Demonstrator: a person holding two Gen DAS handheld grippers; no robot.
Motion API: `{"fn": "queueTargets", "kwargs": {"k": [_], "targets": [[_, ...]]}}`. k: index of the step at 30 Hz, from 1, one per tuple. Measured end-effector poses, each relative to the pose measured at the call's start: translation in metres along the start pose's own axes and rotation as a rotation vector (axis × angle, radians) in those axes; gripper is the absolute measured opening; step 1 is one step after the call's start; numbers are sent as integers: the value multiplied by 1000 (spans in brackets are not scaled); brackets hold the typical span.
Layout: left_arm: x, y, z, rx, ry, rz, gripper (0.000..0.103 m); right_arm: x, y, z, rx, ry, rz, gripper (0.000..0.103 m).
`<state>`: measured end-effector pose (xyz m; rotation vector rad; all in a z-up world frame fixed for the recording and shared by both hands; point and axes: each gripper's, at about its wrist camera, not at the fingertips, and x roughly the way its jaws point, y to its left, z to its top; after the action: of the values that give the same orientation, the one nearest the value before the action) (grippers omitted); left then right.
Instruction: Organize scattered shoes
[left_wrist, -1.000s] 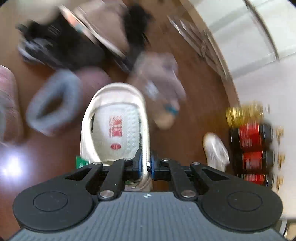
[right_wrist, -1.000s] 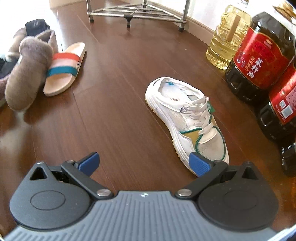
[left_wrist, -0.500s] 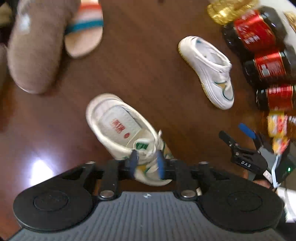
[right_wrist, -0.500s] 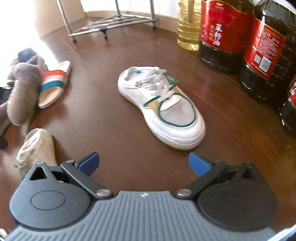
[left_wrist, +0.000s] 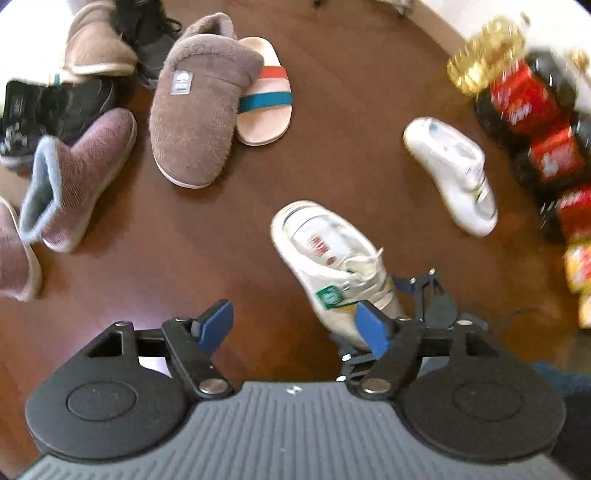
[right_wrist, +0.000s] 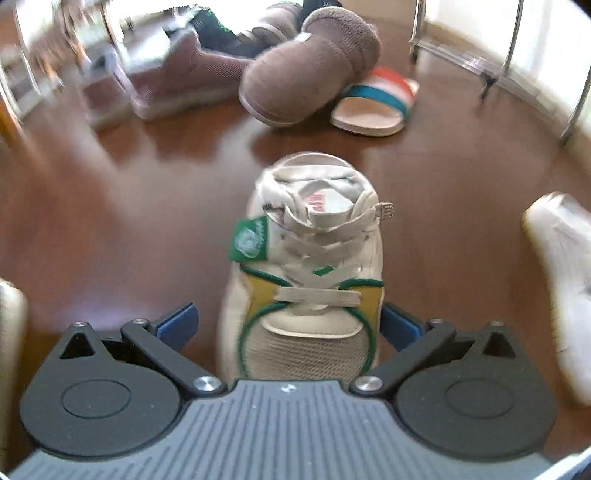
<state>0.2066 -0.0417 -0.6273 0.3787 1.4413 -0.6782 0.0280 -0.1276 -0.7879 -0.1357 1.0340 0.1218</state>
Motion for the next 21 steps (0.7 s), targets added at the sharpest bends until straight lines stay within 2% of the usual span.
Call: {"fn": "queueTargets", "kwargs": {"k": [6, 10, 16, 18, 21], "targets": [[11, 2, 9, 24, 2, 1, 74, -1, -25, -19, 39, -9, -24, 96], [17, 6, 11, 13, 9, 21, 74, -6, -78, -32, 82, -10, -73, 96], [23, -1, 13, 30, 25, 30, 74, -8, -150, -37, -14, 23, -85, 99], [25, -4, 14, 38, 30, 33, 74, -15, -156, -38, 9, 9, -92, 102], [28, -8, 15, 49, 37, 37, 74, -22, -160, -45, 83, -24, -103, 100]]}}
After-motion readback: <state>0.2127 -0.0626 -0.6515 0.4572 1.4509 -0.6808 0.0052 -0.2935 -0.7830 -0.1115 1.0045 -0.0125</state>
